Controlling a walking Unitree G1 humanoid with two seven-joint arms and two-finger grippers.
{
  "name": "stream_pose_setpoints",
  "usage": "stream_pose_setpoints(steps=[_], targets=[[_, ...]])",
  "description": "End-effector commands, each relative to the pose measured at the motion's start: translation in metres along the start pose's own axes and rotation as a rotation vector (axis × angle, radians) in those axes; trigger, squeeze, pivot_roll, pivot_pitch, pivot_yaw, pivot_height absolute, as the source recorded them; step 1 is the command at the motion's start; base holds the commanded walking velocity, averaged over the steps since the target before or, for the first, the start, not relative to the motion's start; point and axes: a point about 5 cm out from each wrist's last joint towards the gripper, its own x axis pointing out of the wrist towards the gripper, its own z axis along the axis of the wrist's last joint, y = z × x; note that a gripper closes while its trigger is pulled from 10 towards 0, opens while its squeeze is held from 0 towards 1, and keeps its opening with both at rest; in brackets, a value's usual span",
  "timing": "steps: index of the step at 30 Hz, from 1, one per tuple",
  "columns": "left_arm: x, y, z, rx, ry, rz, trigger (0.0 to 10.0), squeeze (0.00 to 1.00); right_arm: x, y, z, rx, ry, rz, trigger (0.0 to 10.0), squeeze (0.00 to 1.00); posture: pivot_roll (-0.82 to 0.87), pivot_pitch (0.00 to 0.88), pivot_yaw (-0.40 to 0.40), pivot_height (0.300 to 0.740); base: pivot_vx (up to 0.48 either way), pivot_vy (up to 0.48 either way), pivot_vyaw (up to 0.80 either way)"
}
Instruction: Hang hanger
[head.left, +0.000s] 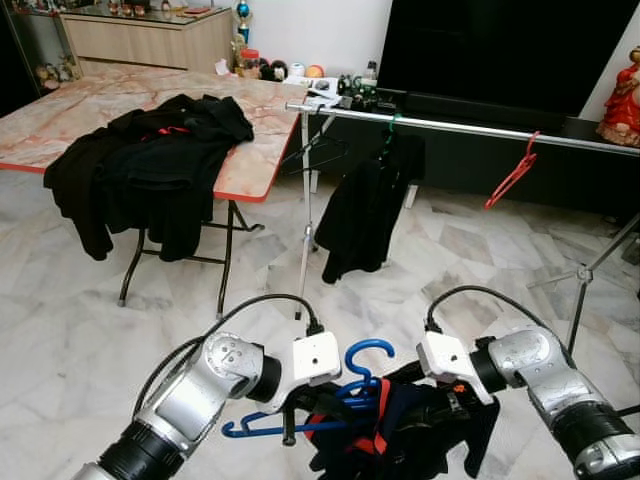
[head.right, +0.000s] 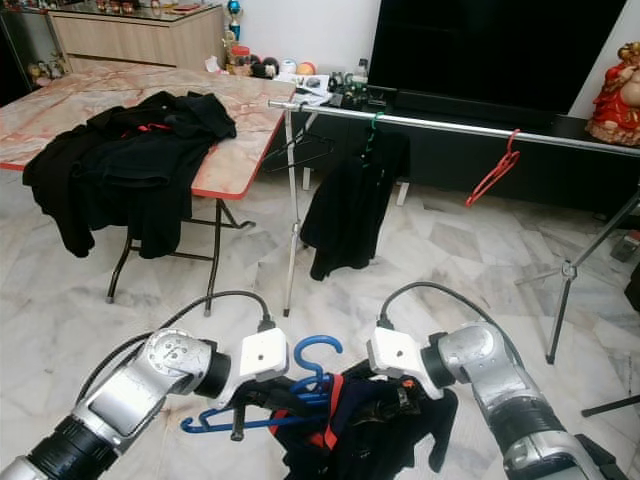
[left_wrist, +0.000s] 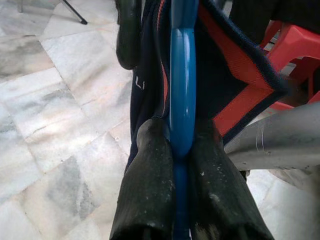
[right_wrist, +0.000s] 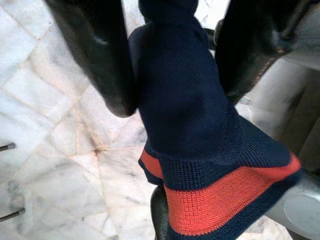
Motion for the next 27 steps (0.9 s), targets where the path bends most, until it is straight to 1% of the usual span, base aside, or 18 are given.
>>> stream_pose_setpoints(steps=[1,20,27], targets=[[0.0057,-0.0027,0.0366,0.114,-0.115,-0.035,10.0,0.00,0.0039,-0.0007,0.0022,-0.009,-0.010,0.004,0.0,0.00,0.09,0.000,-0.094,0.740,0.000,0.000,0.00],[0.0069,-0.0010,0.0445,0.131,-0.139,-0.030,10.0,0.00,0.0074,0.0017,-0.0018,0.019,-0.012,0.017,0.0,0.00,0.09,0.000,-0.093,0.740,0.000,0.000,0.00],[0.0072,-0.0015,0.0442,0.136,-0.142,-0.030,10.0,0.00,0.0090,0.0027,-0.0026,0.023,-0.011,0.024,0.0,0.00,0.09,0.000,-0.091,0.740,0.000,0.000,0.00]])
